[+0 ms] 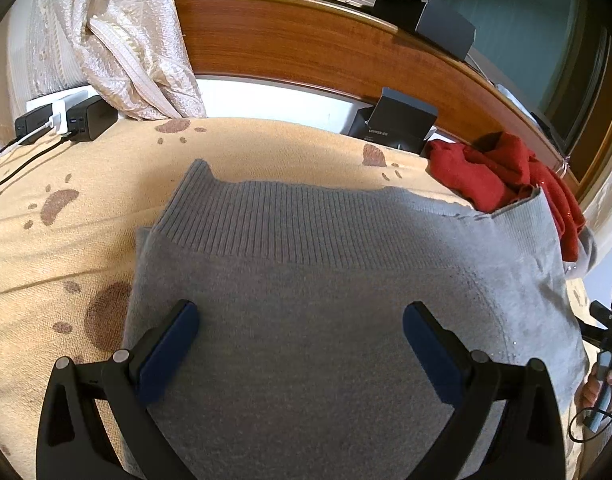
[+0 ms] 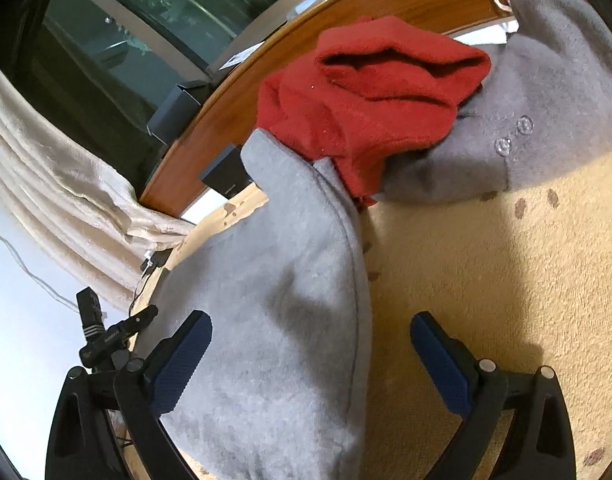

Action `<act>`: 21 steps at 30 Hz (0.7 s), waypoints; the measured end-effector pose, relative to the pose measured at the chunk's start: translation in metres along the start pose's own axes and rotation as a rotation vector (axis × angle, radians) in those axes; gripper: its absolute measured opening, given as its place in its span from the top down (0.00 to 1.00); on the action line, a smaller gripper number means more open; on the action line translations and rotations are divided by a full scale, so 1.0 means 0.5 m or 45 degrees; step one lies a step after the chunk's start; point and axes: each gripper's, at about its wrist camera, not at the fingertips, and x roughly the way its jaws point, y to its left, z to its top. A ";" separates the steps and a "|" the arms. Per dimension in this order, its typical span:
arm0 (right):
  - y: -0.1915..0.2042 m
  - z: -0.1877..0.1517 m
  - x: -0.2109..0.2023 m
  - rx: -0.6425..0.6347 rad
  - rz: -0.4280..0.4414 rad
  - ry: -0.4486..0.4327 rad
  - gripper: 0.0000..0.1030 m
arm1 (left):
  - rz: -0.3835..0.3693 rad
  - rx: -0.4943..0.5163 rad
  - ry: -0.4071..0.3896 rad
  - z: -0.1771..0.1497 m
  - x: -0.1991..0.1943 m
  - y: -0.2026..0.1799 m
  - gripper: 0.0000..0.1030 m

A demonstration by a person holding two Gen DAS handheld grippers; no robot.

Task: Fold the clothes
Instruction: 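Press the folded grey sweatshirt flat with both open grippers, then reach the right gripper to the red knit sweater and grasp it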

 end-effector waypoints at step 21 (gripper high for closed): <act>0.059 -0.022 0.034 -0.223 -0.309 0.037 0.00 | -0.007 -0.008 0.013 0.006 -0.002 0.004 0.01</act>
